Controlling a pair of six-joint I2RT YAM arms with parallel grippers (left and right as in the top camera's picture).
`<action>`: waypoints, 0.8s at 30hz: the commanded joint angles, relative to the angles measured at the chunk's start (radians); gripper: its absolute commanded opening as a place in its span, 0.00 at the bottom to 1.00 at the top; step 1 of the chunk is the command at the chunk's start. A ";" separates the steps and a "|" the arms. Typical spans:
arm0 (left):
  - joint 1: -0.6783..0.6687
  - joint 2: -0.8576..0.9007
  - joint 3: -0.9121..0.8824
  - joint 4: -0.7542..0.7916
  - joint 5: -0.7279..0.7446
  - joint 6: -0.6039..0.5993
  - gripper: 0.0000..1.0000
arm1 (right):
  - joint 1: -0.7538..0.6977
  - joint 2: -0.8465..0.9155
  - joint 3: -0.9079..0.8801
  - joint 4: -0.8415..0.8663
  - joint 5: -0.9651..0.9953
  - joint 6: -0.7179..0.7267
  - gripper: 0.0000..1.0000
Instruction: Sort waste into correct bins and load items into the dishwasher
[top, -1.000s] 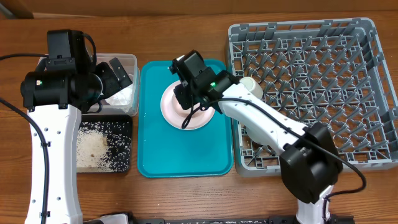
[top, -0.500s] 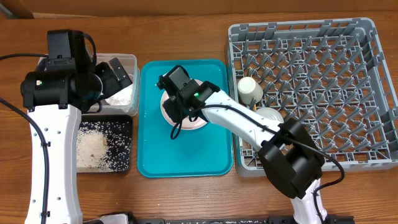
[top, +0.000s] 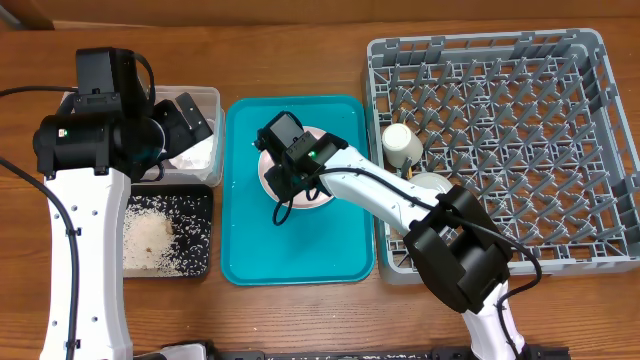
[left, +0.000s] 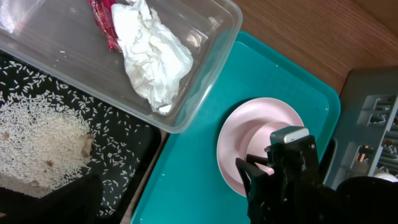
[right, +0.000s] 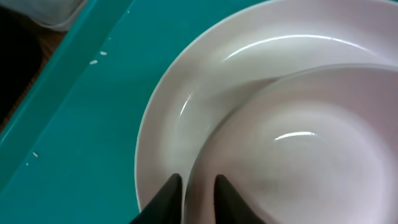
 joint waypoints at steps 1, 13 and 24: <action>-0.009 -0.008 0.020 0.001 0.003 0.019 1.00 | -0.002 0.005 -0.003 -0.006 0.026 -0.001 0.10; -0.009 -0.008 0.020 0.001 0.003 0.019 1.00 | -0.027 -0.161 0.272 -0.063 0.021 -0.027 0.04; -0.009 -0.008 0.020 0.001 0.003 0.019 1.00 | -0.552 -0.202 0.369 0.051 -0.923 -0.012 0.04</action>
